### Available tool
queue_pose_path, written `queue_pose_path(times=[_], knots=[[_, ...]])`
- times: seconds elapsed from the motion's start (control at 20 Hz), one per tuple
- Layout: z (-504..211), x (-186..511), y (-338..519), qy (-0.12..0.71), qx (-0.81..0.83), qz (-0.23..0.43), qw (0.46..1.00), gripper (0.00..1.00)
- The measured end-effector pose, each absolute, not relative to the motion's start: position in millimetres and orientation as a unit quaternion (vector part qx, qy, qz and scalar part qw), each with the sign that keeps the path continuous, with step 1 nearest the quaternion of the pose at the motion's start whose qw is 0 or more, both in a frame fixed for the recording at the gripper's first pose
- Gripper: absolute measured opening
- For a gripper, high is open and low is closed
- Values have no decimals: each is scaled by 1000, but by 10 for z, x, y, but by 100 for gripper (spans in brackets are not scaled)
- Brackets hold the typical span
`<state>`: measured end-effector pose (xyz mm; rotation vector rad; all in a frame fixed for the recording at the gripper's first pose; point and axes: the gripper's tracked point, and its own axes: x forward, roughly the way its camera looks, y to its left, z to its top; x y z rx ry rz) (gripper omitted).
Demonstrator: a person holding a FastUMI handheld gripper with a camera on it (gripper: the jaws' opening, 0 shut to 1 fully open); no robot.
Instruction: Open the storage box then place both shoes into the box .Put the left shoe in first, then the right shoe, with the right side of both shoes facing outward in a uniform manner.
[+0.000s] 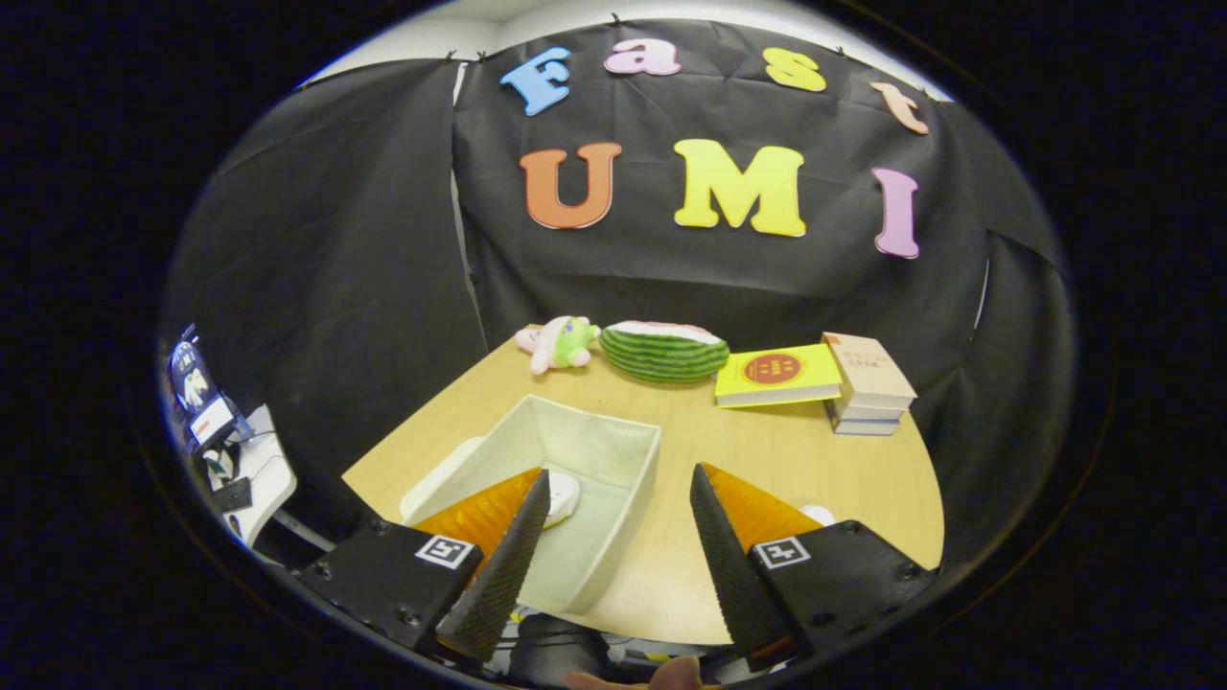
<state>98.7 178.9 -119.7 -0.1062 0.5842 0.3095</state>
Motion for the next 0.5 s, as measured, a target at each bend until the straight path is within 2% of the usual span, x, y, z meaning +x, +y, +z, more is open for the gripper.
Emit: queue_pose_path(times=[0.25,0.5], knots=[[-1177,877,981,293,-64,113,947,91],[-1572,832,220,340,-88,76,933,92]])
